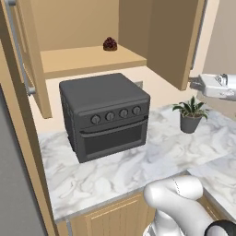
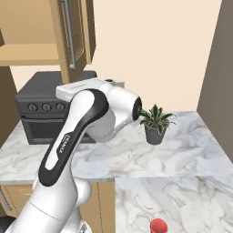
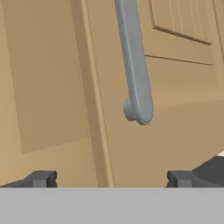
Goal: Pick the avocado and bread from the counter and place them on the plate. Then pick the jam from the cabinet and place it next to the plate. Lastly close the cabinet door.
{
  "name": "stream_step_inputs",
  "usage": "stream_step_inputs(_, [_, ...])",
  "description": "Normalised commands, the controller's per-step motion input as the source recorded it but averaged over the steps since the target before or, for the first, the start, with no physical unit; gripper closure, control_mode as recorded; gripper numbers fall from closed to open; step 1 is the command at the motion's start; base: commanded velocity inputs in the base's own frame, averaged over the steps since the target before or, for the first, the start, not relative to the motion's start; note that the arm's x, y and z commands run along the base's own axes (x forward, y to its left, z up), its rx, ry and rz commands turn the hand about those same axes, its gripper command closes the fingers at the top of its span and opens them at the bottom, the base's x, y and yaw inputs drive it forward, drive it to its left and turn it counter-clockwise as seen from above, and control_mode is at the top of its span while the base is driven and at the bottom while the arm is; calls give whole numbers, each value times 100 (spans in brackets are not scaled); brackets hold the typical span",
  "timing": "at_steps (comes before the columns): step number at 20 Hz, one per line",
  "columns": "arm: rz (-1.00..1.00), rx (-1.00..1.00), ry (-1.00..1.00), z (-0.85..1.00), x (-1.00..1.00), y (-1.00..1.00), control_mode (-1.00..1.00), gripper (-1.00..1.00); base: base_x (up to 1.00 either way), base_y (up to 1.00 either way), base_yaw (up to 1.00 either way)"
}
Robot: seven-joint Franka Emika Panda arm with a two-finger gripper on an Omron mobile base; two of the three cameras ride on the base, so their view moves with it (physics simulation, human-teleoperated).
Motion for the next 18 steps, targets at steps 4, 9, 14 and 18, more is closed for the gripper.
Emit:
stream_step_inputs(4, [6,9,0,4,59,30,-100,-100,0,0,0])
stream_step_inputs(9, [8,6,0,0,54,45,-100,-100,0,0,0])
stream_step_inputs(14, [8,5,0,0,48,61,-100,-100,0,0,0])
stream_step_inputs(18, [0,0,0,0,41,95,-100,-100,0,0,0])
